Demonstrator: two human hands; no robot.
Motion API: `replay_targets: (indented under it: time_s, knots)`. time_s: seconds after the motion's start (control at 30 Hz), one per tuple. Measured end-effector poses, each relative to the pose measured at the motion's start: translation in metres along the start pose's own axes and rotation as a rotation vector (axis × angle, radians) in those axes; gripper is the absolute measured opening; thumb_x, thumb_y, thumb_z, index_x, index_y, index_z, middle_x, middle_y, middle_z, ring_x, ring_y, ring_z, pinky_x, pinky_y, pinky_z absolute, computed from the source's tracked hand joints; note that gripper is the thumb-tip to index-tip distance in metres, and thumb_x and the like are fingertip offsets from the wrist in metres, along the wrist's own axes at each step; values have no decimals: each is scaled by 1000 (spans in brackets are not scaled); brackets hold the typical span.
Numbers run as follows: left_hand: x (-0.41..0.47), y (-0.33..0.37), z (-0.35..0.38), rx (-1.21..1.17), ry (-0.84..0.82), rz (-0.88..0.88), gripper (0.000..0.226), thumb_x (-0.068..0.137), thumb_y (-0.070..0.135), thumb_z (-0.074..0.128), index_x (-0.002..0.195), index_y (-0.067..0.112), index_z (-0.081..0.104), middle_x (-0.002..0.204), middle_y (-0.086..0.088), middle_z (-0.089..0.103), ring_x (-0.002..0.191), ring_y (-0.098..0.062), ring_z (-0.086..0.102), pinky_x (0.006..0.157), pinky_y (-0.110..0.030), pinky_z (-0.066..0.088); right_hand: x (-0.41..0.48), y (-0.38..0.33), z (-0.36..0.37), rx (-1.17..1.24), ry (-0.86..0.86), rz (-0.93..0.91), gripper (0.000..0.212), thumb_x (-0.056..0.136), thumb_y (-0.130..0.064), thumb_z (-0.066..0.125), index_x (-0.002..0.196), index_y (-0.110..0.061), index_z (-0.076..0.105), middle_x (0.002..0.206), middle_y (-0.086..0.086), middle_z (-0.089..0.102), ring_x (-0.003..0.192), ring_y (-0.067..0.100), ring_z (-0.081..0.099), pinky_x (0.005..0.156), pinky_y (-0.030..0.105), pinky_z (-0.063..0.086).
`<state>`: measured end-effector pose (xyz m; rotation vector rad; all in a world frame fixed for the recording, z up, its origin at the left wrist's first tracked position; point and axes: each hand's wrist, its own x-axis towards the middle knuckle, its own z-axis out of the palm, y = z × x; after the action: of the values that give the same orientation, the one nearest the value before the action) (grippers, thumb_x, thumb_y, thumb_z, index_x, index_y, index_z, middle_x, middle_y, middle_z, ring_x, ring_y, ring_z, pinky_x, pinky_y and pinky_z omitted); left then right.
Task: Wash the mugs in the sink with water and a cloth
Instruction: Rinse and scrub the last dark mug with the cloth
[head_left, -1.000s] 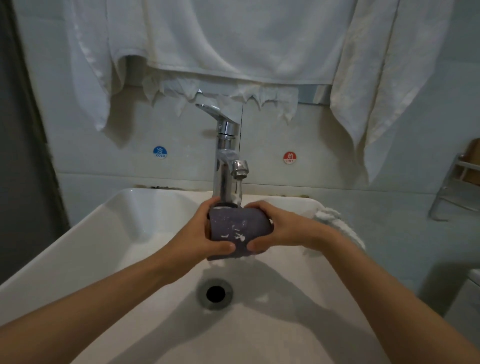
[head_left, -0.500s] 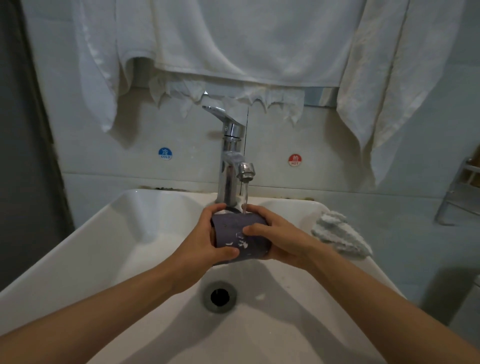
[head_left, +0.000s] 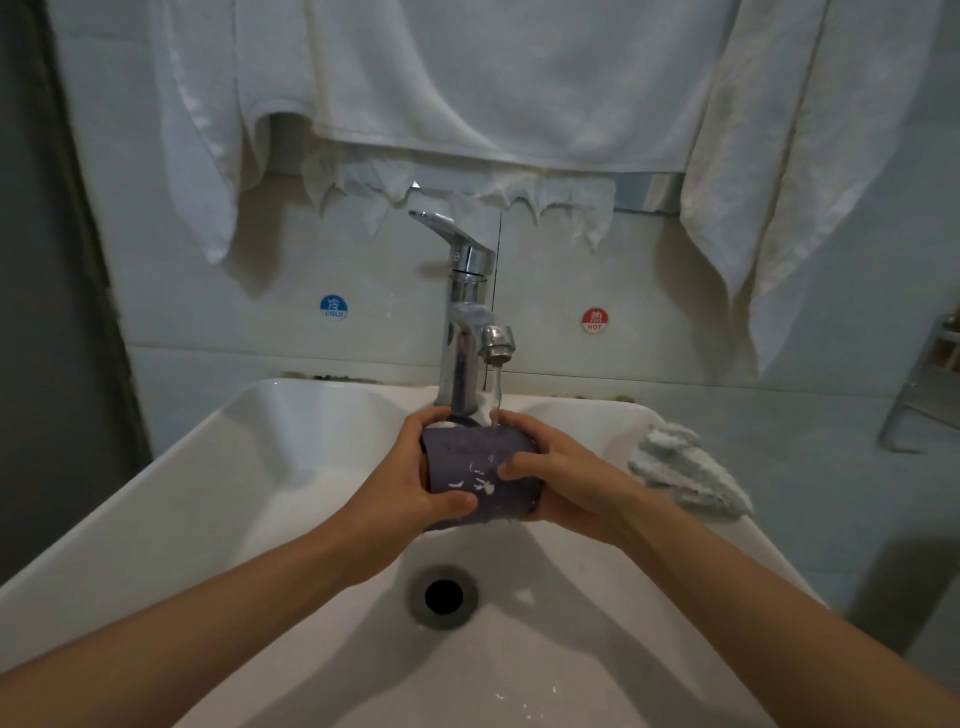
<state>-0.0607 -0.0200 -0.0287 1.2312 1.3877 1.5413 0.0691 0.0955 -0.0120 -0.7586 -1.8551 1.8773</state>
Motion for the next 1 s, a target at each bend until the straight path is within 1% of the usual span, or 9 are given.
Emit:
replay_targets:
  time_s: [0.13,0.23,0.3,0.4,0.5,0.6,0.73,0.87,1.0]
  knots:
    - [-2,2,2,9,-1,16,80,75,-13,66,132,31,31,118,5,53,101,-19,62,74,-30,58,1,1,4,30,22,12,54,85,-4,56,131,-28,42,129,10,51,112,31,55,89,43,52]
    - [-4,4,5,100,-8,59,79,76,-12,66,130,32,30,119,6,52,104,-19,61,80,-33,58,1,2,7,-22,64,-5,44,86,-9,56,122,-30,44,122,7,55,107,28,58,89,43,53]
    - [-6,6,7,190,-5,89,77,76,-10,66,127,33,28,116,9,49,103,-17,60,80,-30,57,2,4,8,-36,87,-16,43,86,-8,55,122,-29,45,120,7,56,105,27,58,88,43,53]
    - [-7,6,10,239,-4,102,79,76,-11,66,127,34,26,118,5,48,101,-14,60,78,-26,57,2,4,9,-23,99,-7,42,84,-6,53,119,-29,49,116,8,58,104,29,58,88,45,53]
    - [-8,3,9,305,-8,112,80,76,-9,67,129,34,24,121,2,48,102,-14,60,81,-26,56,1,6,10,-16,106,18,47,74,-7,57,116,-28,52,115,10,59,105,32,59,85,46,53]
    - [-7,3,8,320,-3,119,81,76,-8,67,130,33,23,122,2,49,103,-12,60,83,-26,55,1,7,10,-11,111,19,45,77,-1,54,113,-28,53,113,10,60,104,32,60,87,48,52]
    - [-6,5,8,331,18,122,80,76,-8,67,128,33,24,120,2,50,102,-12,60,84,-28,55,1,6,12,-90,151,-26,45,80,-5,55,118,-28,53,121,8,56,105,33,59,87,53,52]
    - [-5,5,7,353,40,130,80,76,-8,67,130,32,24,118,4,50,102,-12,60,83,-25,55,-2,3,15,-231,197,-93,40,85,-11,53,118,-31,48,124,6,53,106,30,57,85,49,54]
    - [-5,4,7,372,35,117,82,76,-7,67,134,29,22,120,3,49,106,-16,58,87,-28,54,-2,3,16,-228,187,-65,43,82,-9,54,120,-29,48,123,7,55,106,30,57,86,49,54]
